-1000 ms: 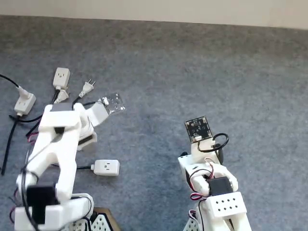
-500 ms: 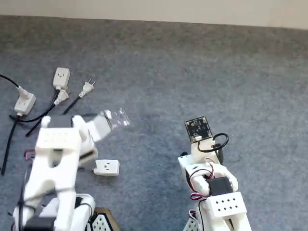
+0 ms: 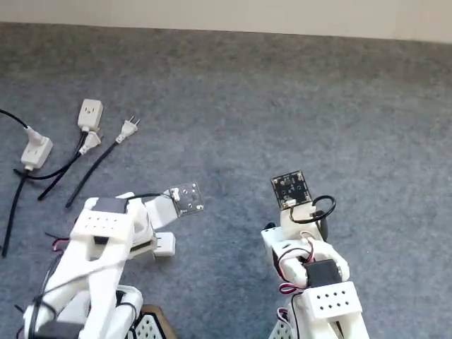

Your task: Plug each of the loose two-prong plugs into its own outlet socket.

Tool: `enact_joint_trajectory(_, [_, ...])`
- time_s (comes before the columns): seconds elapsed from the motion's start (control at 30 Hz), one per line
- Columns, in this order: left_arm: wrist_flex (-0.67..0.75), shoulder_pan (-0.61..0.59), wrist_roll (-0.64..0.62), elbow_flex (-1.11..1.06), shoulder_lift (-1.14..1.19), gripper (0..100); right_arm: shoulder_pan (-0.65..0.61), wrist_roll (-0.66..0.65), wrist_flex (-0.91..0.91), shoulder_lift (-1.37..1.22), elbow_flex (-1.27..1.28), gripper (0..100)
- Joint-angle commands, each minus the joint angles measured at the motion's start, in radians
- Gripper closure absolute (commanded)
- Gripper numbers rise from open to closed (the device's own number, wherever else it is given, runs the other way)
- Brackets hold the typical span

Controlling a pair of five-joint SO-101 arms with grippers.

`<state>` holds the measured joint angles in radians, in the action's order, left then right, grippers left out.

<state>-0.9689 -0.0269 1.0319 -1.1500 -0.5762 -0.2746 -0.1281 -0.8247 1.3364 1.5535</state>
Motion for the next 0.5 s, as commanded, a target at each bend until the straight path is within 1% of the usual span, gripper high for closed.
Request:
enact_joint_trajectory(0.0, [0.078,0.008,-0.006,0.090,0.139,74,-0.007,-0.012,0.018,0.016,-0.002,62.3])
enact_joint_trajectory(0.1, [0.061,-0.004,-0.008,0.220,0.232,74,-0.007,-0.012,0.018,0.016,-0.002,62.3])
enact_joint_trajectory(0.2, [-0.043,-0.019,-0.006,0.367,0.300,74,-0.007,-0.012,0.018,0.016,-0.002,62.3])
enact_joint_trajectory(0.3, [-0.135,-0.033,-0.002,0.473,0.315,75,-0.007,-0.012,0.019,0.016,-0.002,62.3])
enact_joint_trajectory(0.37, [-0.161,-0.047,0.000,0.521,0.315,75,-0.007,-0.012,0.019,0.016,-0.002,62.3])
enact_joint_trajectory(0.47, [-0.161,-0.082,0.002,0.568,0.323,75,-0.007,-0.012,0.019,0.016,-0.002,62.3])
